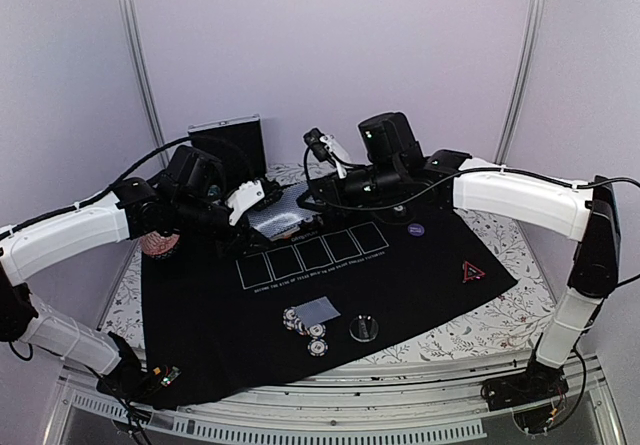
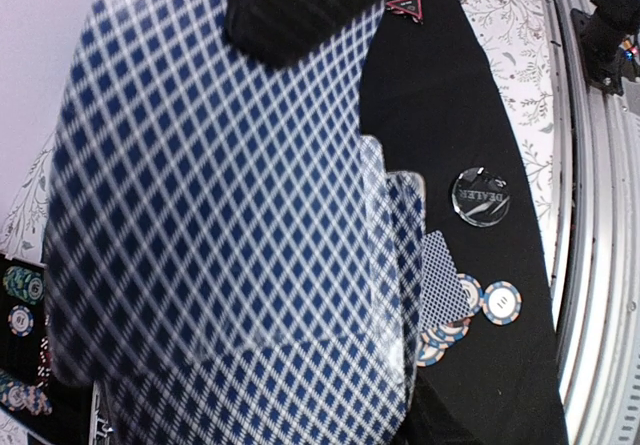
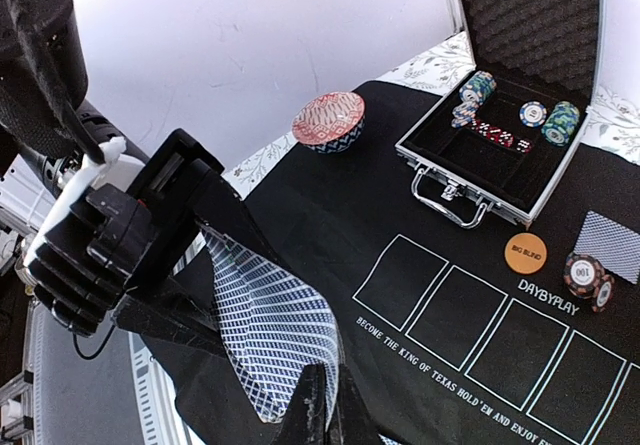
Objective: Distribute texas hold em gaming equipment
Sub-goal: Pick up the poker card from the face-down deck piles, then distribute the poker card in the small blind area.
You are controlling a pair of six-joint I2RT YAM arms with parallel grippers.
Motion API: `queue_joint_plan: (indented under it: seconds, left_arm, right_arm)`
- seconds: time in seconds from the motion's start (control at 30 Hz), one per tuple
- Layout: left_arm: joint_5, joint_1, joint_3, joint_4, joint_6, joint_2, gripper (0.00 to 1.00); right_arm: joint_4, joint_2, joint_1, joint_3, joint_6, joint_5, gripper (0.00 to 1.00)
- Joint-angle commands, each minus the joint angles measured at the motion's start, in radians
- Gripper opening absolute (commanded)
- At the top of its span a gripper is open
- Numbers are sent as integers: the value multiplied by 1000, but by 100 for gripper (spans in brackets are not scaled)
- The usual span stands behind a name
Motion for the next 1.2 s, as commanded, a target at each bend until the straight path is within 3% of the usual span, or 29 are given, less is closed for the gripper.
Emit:
queue_joint_plan:
  seconds: [0.0,0.3,0.43,0.57,0.67,0.83,1.17]
  left_arm:
    - [20,3,20,17,9,-8,44]
    - [14,3,21,17,7,0,44]
    - [13,3,21,17,7,0,45]
    - [15,3,22,17,6,-2,44]
    - [14,3,21,17,5,-1,44]
    - [16,3,24,17,6,3,44]
    - [9,4,22,13,9,3,44]
  right_arm:
    - [-51,-68,-5,8,-12,50,2]
    - [-58,-178,-62,-9,3,36,2]
    - [0,-311,-231,-149,115,24,2]
    - [10,-364,-506,-350,239,-23,2]
    - [45,-337,-666,-501,300,-75,2]
    - [143,-212,-772,-617,310,-151,2]
    - [182,84,-797,-526,307,-290,2]
